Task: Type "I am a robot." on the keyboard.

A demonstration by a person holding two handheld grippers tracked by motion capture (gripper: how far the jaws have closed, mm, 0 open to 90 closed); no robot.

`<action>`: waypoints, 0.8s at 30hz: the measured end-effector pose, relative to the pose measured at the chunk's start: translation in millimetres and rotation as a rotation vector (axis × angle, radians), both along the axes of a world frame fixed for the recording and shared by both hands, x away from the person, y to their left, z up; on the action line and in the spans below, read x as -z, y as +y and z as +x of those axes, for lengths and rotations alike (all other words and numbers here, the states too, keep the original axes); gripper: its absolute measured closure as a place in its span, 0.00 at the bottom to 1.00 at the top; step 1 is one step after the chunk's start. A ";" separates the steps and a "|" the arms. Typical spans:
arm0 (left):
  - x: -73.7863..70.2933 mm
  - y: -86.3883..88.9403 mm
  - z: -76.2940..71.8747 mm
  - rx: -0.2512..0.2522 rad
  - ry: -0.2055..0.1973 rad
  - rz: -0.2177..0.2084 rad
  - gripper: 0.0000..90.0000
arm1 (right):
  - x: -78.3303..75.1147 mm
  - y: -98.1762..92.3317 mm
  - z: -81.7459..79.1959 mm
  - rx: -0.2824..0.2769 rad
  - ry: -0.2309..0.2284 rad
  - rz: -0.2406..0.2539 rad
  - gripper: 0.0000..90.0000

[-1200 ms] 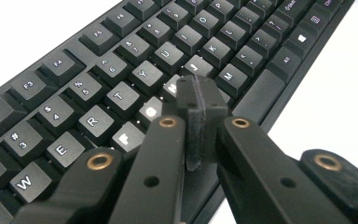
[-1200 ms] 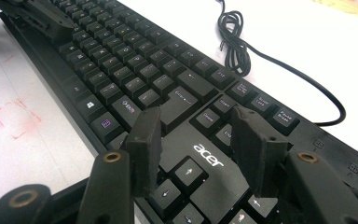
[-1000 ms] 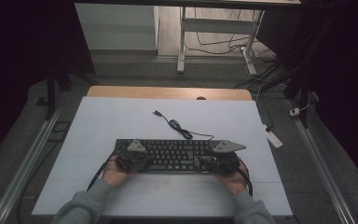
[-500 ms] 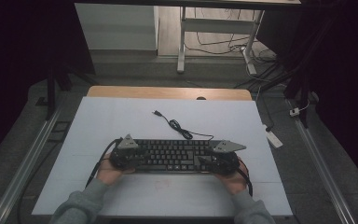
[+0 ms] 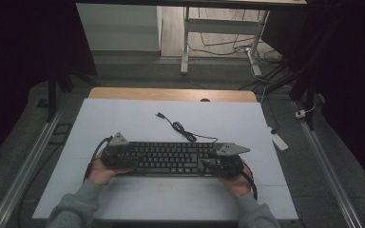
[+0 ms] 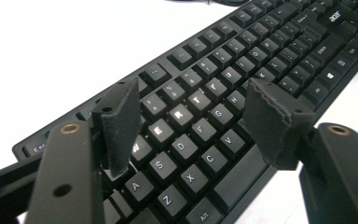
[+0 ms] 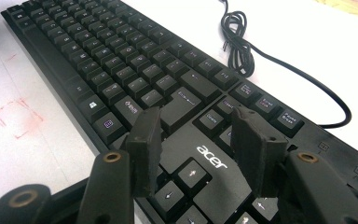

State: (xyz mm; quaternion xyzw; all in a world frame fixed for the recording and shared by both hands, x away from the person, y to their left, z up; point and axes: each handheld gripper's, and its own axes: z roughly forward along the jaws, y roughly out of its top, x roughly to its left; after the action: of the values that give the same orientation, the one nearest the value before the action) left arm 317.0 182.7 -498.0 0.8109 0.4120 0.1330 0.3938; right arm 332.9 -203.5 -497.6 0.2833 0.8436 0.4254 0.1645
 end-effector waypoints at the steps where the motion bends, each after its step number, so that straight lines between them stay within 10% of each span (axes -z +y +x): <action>1: 0.1 0.4 0.1 -0.003 0.002 0.000 0.39 | -0.1 0.0 0.0 0.000 -0.001 0.000 0.59; 24: 0.3 3.7 1.1 -0.013 0.010 -0.004 0.34 | -3.9 10.1 2.5 -0.016 -0.012 0.020 0.59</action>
State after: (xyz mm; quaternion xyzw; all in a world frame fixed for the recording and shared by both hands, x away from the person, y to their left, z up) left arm 318.1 186.4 -498.3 0.8081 0.4192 0.1307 0.3926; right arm 335.4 -193.4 -493.7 0.2756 0.8407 0.4366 0.1632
